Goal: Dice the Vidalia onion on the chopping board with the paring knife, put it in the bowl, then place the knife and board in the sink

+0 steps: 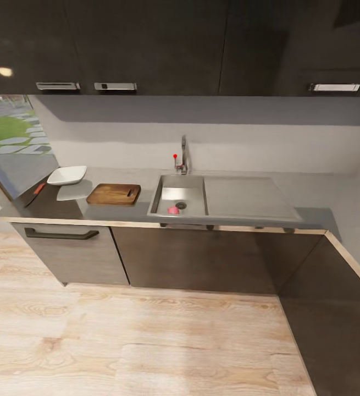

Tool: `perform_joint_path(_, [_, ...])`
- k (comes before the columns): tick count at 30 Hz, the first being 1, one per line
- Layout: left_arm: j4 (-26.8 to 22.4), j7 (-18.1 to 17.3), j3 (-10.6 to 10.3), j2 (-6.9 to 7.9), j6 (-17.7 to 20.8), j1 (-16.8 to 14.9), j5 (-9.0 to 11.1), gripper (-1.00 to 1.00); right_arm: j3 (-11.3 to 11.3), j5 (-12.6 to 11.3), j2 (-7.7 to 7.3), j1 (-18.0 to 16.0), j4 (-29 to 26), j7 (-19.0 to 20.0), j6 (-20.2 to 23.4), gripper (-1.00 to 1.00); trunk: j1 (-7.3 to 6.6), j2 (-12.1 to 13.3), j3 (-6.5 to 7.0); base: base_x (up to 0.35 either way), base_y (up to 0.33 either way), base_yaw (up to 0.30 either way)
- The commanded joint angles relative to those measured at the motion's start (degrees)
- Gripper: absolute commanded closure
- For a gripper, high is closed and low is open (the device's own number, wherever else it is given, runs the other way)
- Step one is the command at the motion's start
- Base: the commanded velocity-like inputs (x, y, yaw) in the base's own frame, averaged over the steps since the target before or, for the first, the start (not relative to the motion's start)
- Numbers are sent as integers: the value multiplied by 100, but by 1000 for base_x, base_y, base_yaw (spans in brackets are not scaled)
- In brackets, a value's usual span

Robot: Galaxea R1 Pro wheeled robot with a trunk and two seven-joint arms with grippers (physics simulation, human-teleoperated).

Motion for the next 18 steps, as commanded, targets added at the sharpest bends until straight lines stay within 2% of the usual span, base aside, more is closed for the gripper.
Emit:
perform_joint_path(1, [-133,148,-21,1,0,2,10,-100,68,-4,-43,42,4,-37,-13,-100,3,-10,-9,0,0,0])
perform_joint_path(3, [-401,372,-17,-9,24,2,9,-100,67,-4,-87,96,4,-31,-13,-100,3,-10,-9,0,0,0])
perform_joint_path(5, [-864,601,-15,-35,228,0,4,-100,67,-2,-133,131,4,-32,-13,-100,3,-10,-9,0,0,0])
perform_joint_path(8, [-2020,737,-22,-75,1386,0,-3,-100,67,4,-179,170,-2,-33,-13,-100,3,-10,-9,0,0,0])
perform_joint_path(9, [-2214,744,-26,-78,1594,0,-4,-100,67,4,-187,172,-2,-33,-13,-100,3,-10,-9,0,0,0])
perform_joint_path(10, [-2789,754,-37,-86,2176,1,-4,-100,67,1,-223,177,-5,-36,-13,-100,3,-10,-9,0,0,0])
perform_joint_path(11, [-3146,758,-47,-93,2504,0,-5,-100,67,0,-249,178,-8,-38,-13,-100,3,-10,-9,0,0,0])
perform_joint_path(13, [-3825,761,-63,-162,3043,1,-10,-100,66,-4,-279,180,-11,-41,-13,-100,3,-10,-9,0,0,0])
perform_joint_path(14, [-3989,762,-65,-195,3173,0,-13,-100,66,-6,-282,180,-11,-41,-13,-100,3,-10,-9,0,0,0])
perform_joint_path(16, [-4606,763,-75,-291,3747,2,-23,-100,66,-10,-290,181,-12,-42,-13,-100,3,-10,-9,0,0,0])
perform_joint_path(17, [-4761,763,-82,-306,3918,1,-25,-100,66,-10,-289,181,-12,-42,-13,-100,3,-10,-9,0,0,0])
perform_joint_path(18, [-5076,761,-97,-331,4287,2,-28,-100,66,-11,-289,181,-13,-42,-13,-100,3,-10,-9,0,0,0])
